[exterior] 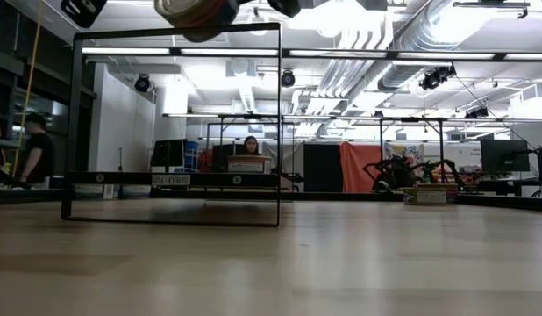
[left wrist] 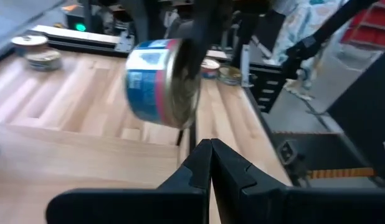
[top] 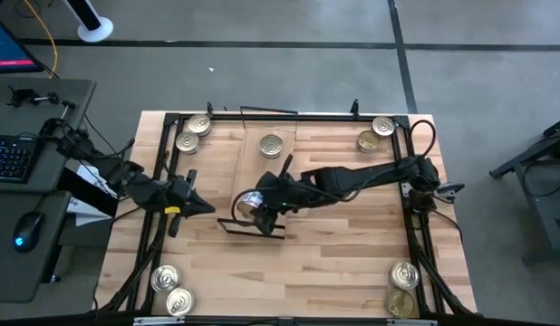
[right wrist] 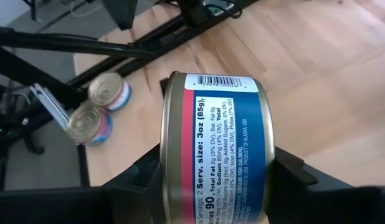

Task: Stack canned seafood by type on shelf
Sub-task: Put the blue pink tuna can on the shelf

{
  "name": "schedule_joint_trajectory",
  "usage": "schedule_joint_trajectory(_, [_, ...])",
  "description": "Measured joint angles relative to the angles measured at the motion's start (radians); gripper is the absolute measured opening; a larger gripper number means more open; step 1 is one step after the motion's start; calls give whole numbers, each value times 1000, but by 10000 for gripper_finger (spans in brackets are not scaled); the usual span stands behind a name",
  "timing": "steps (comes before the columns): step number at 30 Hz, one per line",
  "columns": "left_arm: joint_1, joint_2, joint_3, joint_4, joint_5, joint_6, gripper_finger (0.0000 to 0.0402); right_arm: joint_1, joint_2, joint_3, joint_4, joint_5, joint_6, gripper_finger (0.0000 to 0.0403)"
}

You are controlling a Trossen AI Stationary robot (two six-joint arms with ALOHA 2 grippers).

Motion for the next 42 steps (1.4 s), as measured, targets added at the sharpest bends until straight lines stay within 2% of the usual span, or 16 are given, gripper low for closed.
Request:
schedule_joint_trajectory(3, [35, 16, 0, 2, -46, 1, 0, -39, -3, 4, -45, 9, -32, 169])
schedule_joint_trajectory(5, [67, 35, 0, 4, -54, 0, 0, -80, -4, -1, -134, -1, -62, 169])
schedule_joint_trajectory(9, [140, 85, 0, 24, -46, -28, 0, -172, -9, -76, -209, -69, -171, 169])
schedule_joint_trajectory(11, [179, 121, 0, 48, -34, -46, 0, -223, -31, -146, -183, -141, -240, 169])
schedule_joint_trajectory(17, [286, 228, 0, 212, 15, -105, 0, -371, -180, -470, 164, -321, -282, 169])
schedule_joint_trajectory(21, [330, 261, 0, 295, 20, -127, 0, -459, -252, -689, 499, -454, -140, 169])
schedule_joint_trajectory(25, [374, 268, 0, 278, 18, -154, 0, -487, -250, -853, 796, -531, 69, 169])
schedule_joint_trajectory(29, [447, 268, 0, 205, 18, -156, 0, -484, -246, -959, 987, -504, 219, 169])
schedule_joint_trajectory(32, [513, 268, 0, 151, 19, -173, 0, -484, -244, -1004, 1024, -408, 301, 169])
schedule_joint_trajectory(39, [627, 268, 0, 111, 41, -149, 0, -490, -237, -1018, 1058, -301, 446, 168])
schedule_joint_trajectory(42, [658, 268, 0, 110, 92, -131, 0, -489, -208, -1018, 1060, -300, 502, 169])
